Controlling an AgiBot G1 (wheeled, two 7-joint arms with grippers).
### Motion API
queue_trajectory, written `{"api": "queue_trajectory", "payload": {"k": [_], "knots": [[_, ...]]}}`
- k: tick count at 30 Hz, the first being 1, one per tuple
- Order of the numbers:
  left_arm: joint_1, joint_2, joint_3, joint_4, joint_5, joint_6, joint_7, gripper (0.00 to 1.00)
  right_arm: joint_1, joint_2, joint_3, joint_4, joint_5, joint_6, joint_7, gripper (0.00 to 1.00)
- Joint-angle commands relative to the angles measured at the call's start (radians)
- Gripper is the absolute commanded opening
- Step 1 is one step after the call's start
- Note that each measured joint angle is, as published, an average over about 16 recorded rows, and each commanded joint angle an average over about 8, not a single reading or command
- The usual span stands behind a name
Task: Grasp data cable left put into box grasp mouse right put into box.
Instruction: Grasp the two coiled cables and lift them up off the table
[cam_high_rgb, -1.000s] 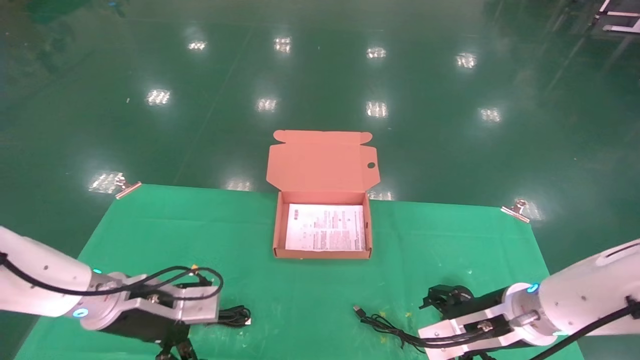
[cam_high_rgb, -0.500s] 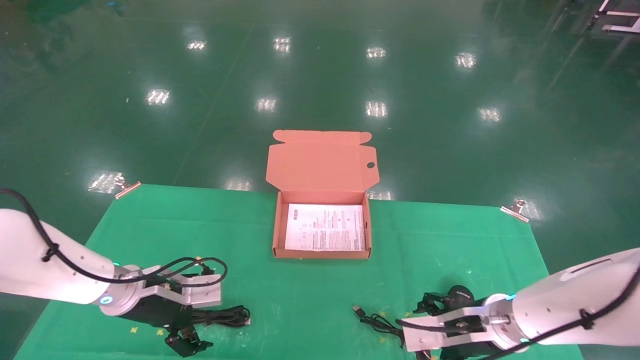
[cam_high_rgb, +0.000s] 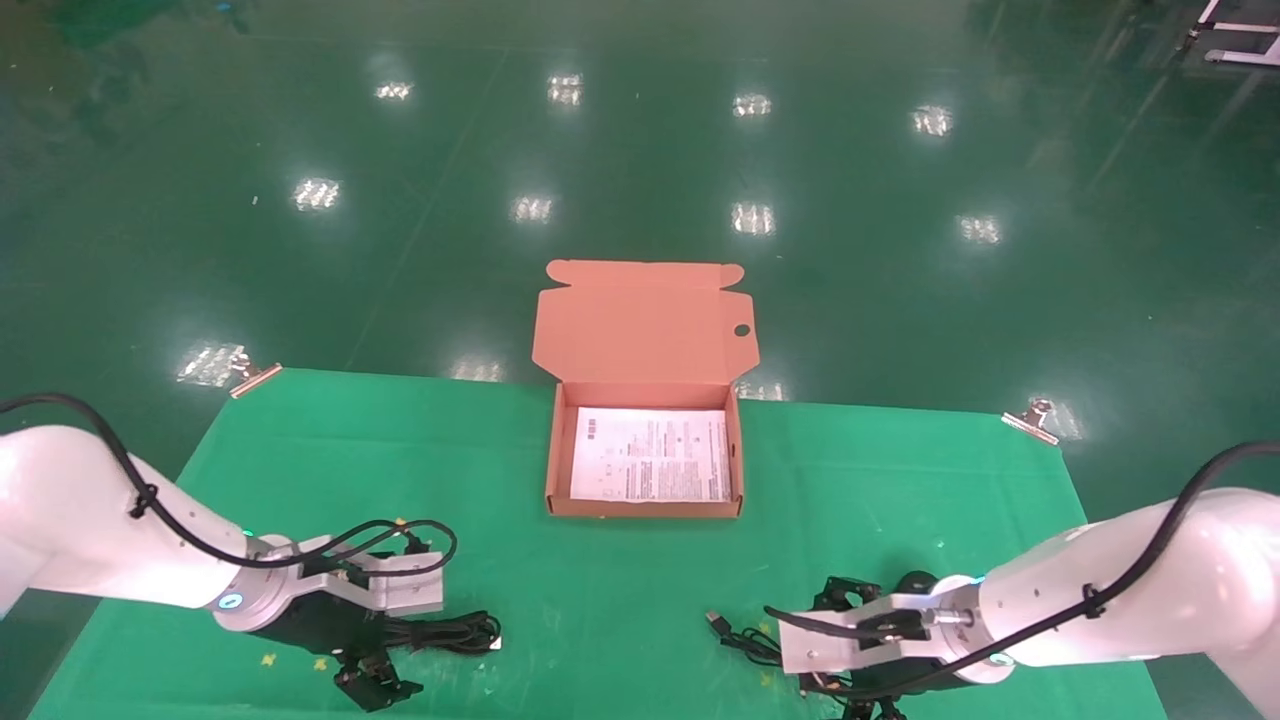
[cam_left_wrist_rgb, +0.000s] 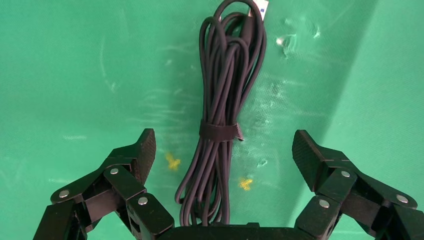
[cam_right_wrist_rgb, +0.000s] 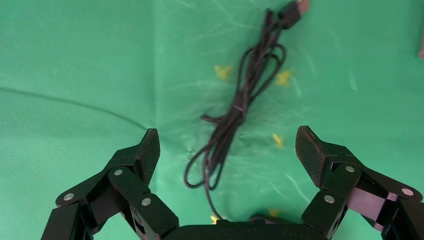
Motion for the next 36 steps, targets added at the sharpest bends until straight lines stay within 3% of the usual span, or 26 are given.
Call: {"api": "queue_trajectory", "payload": {"k": [1, 5, 7, 8, 13, 15, 36], "knots": [[-0.003, 0.008, -0.001, 0.025, -0.001, -0.005, 0.014, 0.82, -0.005, -0.007, -0.002, -0.014, -0.002, 0.01, -0.012, 1.0], [-0.006, 0.022, 0.004, 0.055, 0.008, -0.023, 0.049, 0.32, -0.015, -0.014, -0.008, -0.027, -0.018, 0.034, -0.032, 1.0], [-0.008, 0.028, 0.006, 0.066, 0.012, -0.028, 0.068, 0.08, -0.019, -0.016, -0.01, -0.033, -0.024, 0.045, -0.037, 0.88], [-0.009, 0.03, 0.008, 0.069, 0.014, -0.03, 0.074, 0.02, -0.02, -0.017, -0.01, -0.036, -0.026, 0.049, -0.038, 0.75], [-0.012, 0.039, 0.009, 0.093, 0.015, -0.037, 0.102, 0.0, -0.025, -0.021, -0.011, -0.05, -0.034, 0.072, -0.046, 0.13], [-0.014, 0.041, 0.009, 0.099, 0.015, -0.039, 0.106, 0.0, -0.026, -0.022, -0.01, -0.053, -0.036, 0.077, -0.048, 0.0], [-0.012, 0.036, 0.009, 0.085, 0.013, -0.033, 0.098, 0.0, -0.024, -0.02, -0.01, -0.046, -0.033, 0.066, -0.045, 0.0]]}}
